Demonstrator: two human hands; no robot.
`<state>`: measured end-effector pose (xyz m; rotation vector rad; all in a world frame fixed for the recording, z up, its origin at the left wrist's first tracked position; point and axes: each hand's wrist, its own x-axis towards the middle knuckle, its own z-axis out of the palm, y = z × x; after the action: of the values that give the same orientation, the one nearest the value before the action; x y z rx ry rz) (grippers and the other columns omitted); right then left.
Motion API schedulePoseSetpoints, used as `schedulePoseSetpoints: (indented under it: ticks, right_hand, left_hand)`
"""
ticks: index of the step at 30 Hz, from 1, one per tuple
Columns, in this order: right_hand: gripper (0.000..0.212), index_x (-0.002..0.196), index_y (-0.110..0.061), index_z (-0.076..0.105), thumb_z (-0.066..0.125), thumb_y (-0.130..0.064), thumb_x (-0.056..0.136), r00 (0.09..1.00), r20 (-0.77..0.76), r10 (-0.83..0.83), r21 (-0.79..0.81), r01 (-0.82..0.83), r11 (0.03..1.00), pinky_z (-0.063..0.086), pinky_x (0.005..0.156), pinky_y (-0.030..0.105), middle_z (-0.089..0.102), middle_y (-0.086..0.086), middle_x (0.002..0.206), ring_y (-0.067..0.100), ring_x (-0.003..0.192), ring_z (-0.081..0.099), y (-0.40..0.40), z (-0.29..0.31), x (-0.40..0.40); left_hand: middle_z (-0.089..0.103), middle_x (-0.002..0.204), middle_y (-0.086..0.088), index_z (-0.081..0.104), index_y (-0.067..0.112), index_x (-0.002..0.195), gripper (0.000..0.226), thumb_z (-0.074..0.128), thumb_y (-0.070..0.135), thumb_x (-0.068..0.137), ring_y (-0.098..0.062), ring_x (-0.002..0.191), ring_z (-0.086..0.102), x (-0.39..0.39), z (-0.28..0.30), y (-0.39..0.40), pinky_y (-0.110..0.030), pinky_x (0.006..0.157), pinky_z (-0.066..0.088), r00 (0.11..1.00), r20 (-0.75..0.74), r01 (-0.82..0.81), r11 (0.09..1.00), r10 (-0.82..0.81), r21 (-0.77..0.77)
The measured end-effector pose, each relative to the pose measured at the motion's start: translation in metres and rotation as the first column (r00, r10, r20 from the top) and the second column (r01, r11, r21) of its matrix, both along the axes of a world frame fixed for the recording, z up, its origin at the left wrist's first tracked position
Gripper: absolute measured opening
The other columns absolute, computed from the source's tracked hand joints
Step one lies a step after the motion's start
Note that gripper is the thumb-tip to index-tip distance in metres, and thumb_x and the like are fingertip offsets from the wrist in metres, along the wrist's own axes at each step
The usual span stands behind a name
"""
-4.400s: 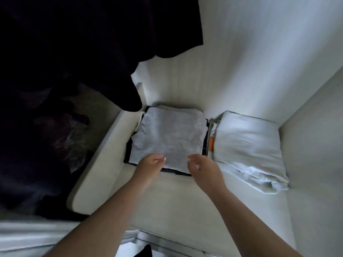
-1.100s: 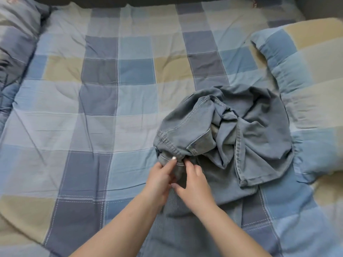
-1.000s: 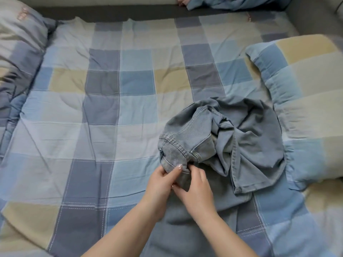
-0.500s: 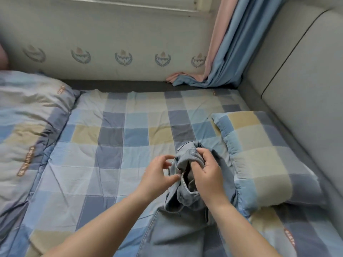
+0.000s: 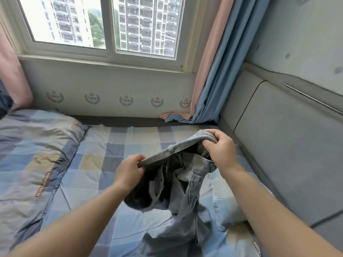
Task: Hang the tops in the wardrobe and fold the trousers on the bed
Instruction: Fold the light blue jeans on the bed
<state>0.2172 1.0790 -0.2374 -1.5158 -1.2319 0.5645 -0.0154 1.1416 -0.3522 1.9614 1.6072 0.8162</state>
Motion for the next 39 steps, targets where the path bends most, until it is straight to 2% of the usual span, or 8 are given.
schedulePoseSetpoints:
  ticks: [10,13,19,22,25,31,35,39]
  right_hand:
    - [0.028,0.087,-0.027,0.069,0.058,-0.002,0.086,0.999,-0.016,-0.038,0.067,0.039,0.997,0.049,0.069,0.017,0.067,-0.007,0.081,0.005,0.072,0.06,-0.031,0.079,-0.015]
    - [0.026,0.088,-0.024,0.069,0.058,-0.001,0.086,0.999,-0.028,-0.029,0.123,0.033,0.992,0.049,0.065,0.012,0.067,-0.007,0.08,-0.004,0.066,0.06,-0.035,0.102,-0.025]
    - [0.021,0.083,-0.03,0.065,0.074,-0.011,0.08,0.954,0.3,0.009,0.007,-0.011,1.0,0.048,0.076,0.021,0.067,-0.005,0.084,0.009,0.077,0.061,-0.048,0.145,-0.001]
    - [0.022,0.088,-0.03,0.065,0.076,-0.014,0.077,0.833,0.552,0.04,-0.114,0.028,0.993,0.046,0.075,0.027,0.066,-0.001,0.087,0.018,0.082,0.06,-0.054,0.162,0.015]
    - [0.019,0.1,-0.019,0.067,0.068,-0.013,0.082,0.558,0.827,0.076,-0.155,0.095,0.983,0.044,0.071,0.029,0.066,0.003,0.093,0.024,0.087,0.06,-0.057,0.176,0.023]
    - [0.016,0.075,-0.025,0.05,0.054,-0.026,0.09,0.26,0.955,0.14,-0.171,0.103,0.98,0.036,0.065,0.028,0.038,-0.008,0.075,0.022,0.086,0.055,-0.043,0.194,0.027]
    - [0.017,0.077,-0.022,0.06,0.048,-0.024,0.087,0.279,0.947,0.16,-0.218,0.191,0.957,0.039,0.056,0.026,0.059,-0.002,0.085,0.021,0.084,0.06,-0.03,0.198,0.028]
    - [0.021,0.082,-0.013,0.063,0.043,-0.014,0.088,0.655,0.718,0.235,-0.373,0.077,0.924,0.047,0.053,0.024,0.066,0.004,0.075,0.02,0.066,0.067,-0.017,0.211,0.012]
  left_hand:
    - [0.055,0.097,-0.001,0.055,0.019,0.094,0.007,0.057,0.016,0.087,-0.019,0.088,0.053,-0.082,0.05,-0.012,-0.029,0.072,0.043,0.977,-0.209,-0.058,0.997,0.046,-0.053]
    - [0.06,0.096,-0.005,0.053,0.017,0.097,0.01,0.055,0.015,0.088,-0.023,0.089,0.06,-0.077,0.044,-0.023,-0.039,0.08,0.053,0.999,-0.038,0.008,0.958,-0.02,-0.288]
    - [0.064,0.081,-0.017,0.063,0.009,0.098,0.031,0.036,-0.002,0.088,-0.028,0.063,0.06,-0.08,0.089,-0.02,-0.039,0.063,0.057,0.921,0.382,0.01,0.972,0.083,-0.235]
    - [0.062,0.088,-0.019,0.062,0.008,0.103,0.035,0.03,-0.002,0.091,-0.025,0.053,0.064,-0.085,0.15,-0.008,-0.026,0.046,0.055,0.763,0.614,-0.08,0.973,0.201,-0.218]
    - [0.058,0.079,-0.015,0.054,0.014,0.091,0.03,0.027,0.003,0.095,-0.016,0.039,0.062,-0.089,0.211,0.002,-0.027,0.041,0.054,0.601,0.76,-0.115,0.968,0.247,-0.224]
    - [0.061,0.078,-0.011,0.049,0.016,0.085,0.03,0.025,0.0,0.094,-0.016,0.046,0.066,-0.101,0.315,-0.013,-0.029,0.048,0.058,0.445,0.878,-0.23,0.97,0.175,-0.077]
    - [0.064,0.081,-0.012,0.054,0.015,0.081,0.033,0.027,0.0,0.091,-0.017,0.052,0.068,-0.121,0.362,-0.035,-0.036,0.061,0.06,0.424,0.889,-0.417,0.909,0.171,0.024]
    - [0.064,0.077,-0.009,0.052,0.016,0.08,0.032,0.026,0.002,0.092,-0.015,0.057,0.068,-0.135,0.394,-0.069,-0.034,0.065,0.059,0.468,0.87,-0.522,0.843,0.157,0.128]
